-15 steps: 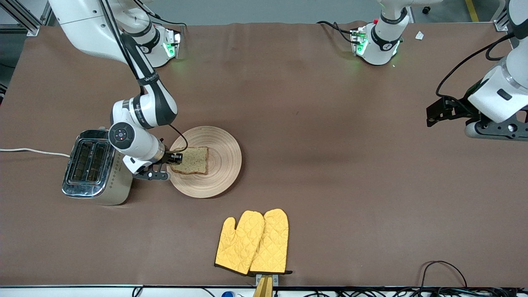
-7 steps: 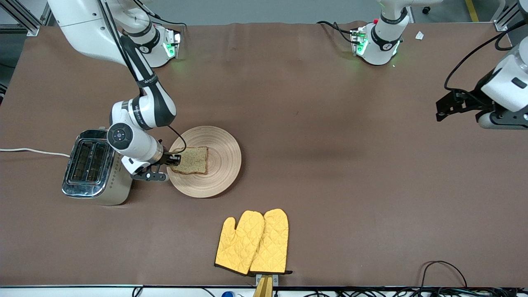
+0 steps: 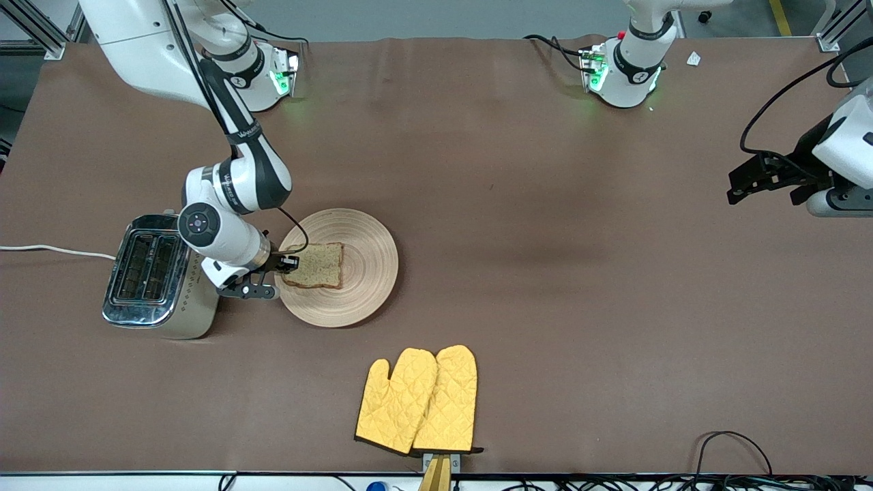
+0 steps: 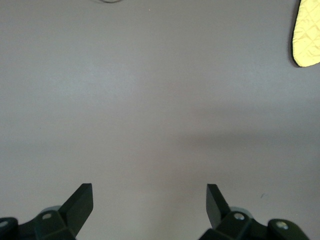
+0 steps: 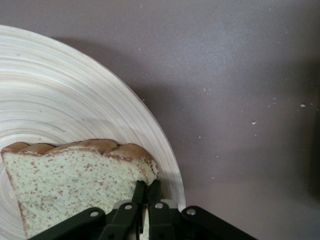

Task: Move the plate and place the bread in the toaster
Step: 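Grasp the bread slice edge on the plate with the right gripper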

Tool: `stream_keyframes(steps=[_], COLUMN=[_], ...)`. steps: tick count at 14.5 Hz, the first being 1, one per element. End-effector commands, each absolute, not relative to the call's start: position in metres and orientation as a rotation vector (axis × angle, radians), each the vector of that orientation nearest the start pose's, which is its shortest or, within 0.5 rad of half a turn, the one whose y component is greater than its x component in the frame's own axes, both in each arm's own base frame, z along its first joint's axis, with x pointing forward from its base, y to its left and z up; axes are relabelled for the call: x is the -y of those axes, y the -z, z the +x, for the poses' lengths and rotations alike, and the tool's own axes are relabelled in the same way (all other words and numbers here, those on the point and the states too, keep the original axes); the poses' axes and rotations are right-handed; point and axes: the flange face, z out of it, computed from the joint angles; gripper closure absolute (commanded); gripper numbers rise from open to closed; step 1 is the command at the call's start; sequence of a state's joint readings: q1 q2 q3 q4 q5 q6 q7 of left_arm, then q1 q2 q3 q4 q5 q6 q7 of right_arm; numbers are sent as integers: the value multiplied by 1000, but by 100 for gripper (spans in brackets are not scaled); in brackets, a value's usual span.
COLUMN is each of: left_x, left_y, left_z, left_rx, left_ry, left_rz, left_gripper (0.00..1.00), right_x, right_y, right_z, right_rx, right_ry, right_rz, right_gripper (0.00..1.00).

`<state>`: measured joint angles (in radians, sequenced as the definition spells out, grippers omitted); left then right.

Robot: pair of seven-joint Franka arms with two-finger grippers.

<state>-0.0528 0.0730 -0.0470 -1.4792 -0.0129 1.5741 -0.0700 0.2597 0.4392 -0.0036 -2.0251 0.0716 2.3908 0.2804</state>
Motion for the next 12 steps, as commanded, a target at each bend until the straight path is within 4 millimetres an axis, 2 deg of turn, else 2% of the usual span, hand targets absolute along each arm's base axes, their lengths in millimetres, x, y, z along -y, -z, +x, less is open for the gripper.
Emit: stream_keyframes(steps=[1, 5, 9, 12], left_x=[57, 55, 53, 47], left_y=[-623, -621, -624, -624], left_z=[575, 576, 577, 577], left_rx=[-19, -12, -7, -2], left_ry=[42, 35, 44, 35], left_rz=[-3176, -3175, -3174, -3174], left_gripper=[0, 0, 0, 0], right_x=[-148, -153, -164, -175], right_y=[-224, -257, -327, -389], right_z=[572, 587, 602, 616], right_rx=[-146, -149, -144, -111], right_ry=[-144, -222, -257, -294], right_rz=[-3113, -3112, -3104, -3145], right_gripper=[100, 100, 100, 100])
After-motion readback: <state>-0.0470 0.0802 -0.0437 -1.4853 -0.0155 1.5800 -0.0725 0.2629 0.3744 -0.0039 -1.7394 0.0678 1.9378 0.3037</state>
